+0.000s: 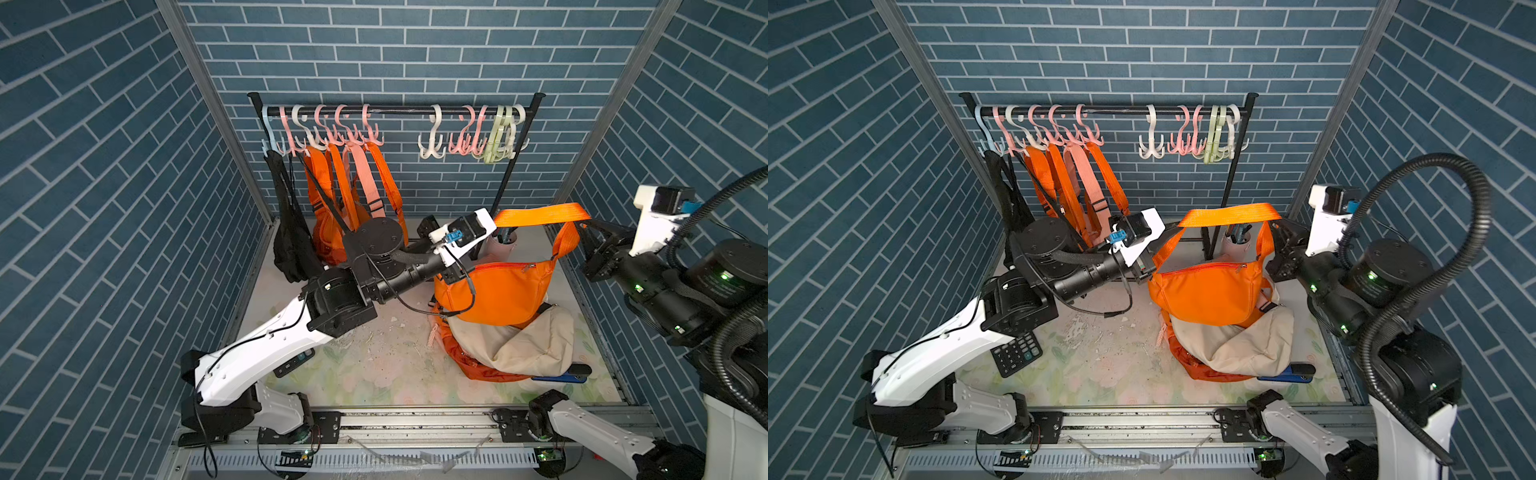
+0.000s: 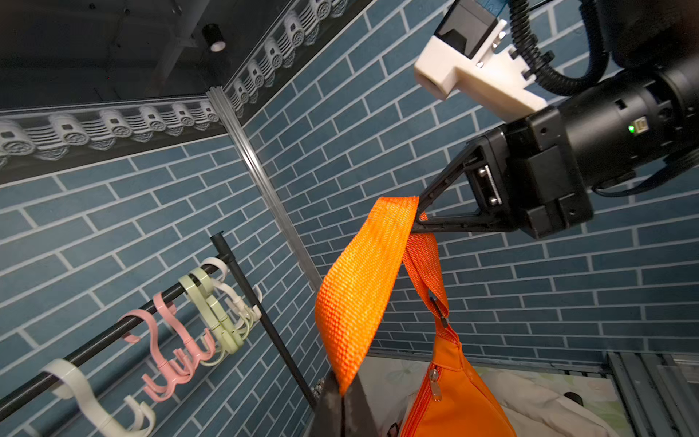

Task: Take the bag off the hook
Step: Place the bag inside the bag.

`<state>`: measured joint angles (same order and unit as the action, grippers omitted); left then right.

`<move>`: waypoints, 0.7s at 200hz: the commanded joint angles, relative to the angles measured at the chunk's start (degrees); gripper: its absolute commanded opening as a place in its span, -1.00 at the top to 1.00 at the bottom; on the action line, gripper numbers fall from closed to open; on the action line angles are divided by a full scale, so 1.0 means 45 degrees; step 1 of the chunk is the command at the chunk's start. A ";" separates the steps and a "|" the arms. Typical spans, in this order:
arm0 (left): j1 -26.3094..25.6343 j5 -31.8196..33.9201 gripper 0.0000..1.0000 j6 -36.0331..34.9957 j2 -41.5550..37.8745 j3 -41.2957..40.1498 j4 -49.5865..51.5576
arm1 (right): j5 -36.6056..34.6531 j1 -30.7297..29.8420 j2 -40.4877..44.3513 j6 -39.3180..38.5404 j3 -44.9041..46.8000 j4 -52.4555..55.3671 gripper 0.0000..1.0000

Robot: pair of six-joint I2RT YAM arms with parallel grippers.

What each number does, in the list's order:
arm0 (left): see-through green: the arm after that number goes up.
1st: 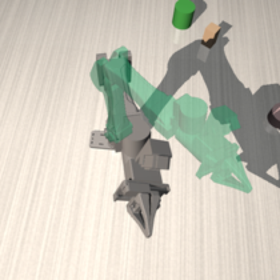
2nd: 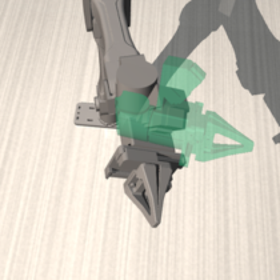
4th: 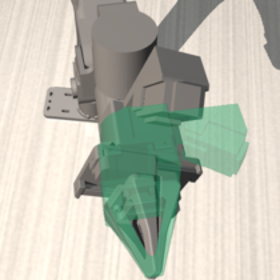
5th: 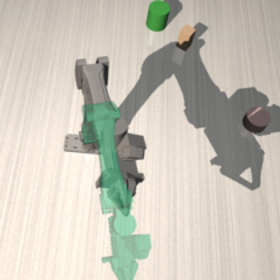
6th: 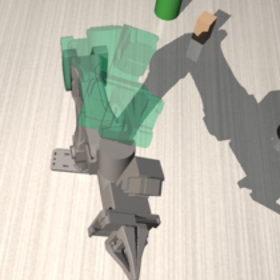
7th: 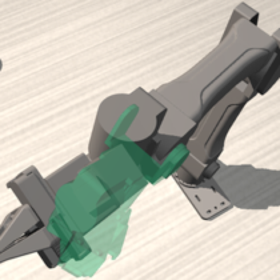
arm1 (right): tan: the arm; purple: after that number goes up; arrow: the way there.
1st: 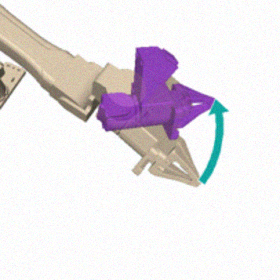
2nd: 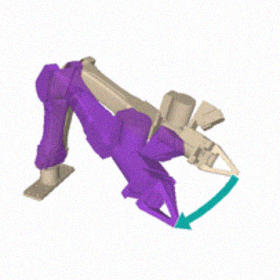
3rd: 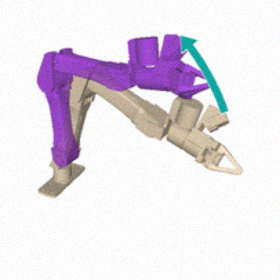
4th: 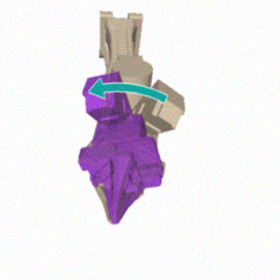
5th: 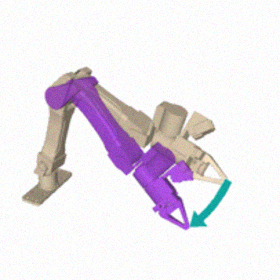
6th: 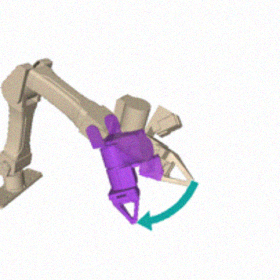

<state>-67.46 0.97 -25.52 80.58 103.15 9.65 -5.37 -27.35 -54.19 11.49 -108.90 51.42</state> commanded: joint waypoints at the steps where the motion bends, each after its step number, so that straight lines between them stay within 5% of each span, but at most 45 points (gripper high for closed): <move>1: -0.0666 0.0714 1.00 -0.0787 -0.0165 0.0410 0.0019 | -0.0917 -0.0015 0.0432 -0.0384 -0.0188 0.0600 1.00; 67: -0.1266 0.0778 1.00 0.0096 0.0095 0.0304 -0.0318 | -0.2501 -0.0015 0.1208 -0.0532 -0.0764 0.2314 1.00; 140: 0.0169 0.0378 1.00 0.2723 0.1130 -0.1526 -0.1281 | -0.5892 -0.0015 0.2108 -0.0876 0.3894 0.1241 1.00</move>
<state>-69.47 2.48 -18.70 84.25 98.06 7.60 -19.46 -27.73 -45.34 9.87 -97.73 59.11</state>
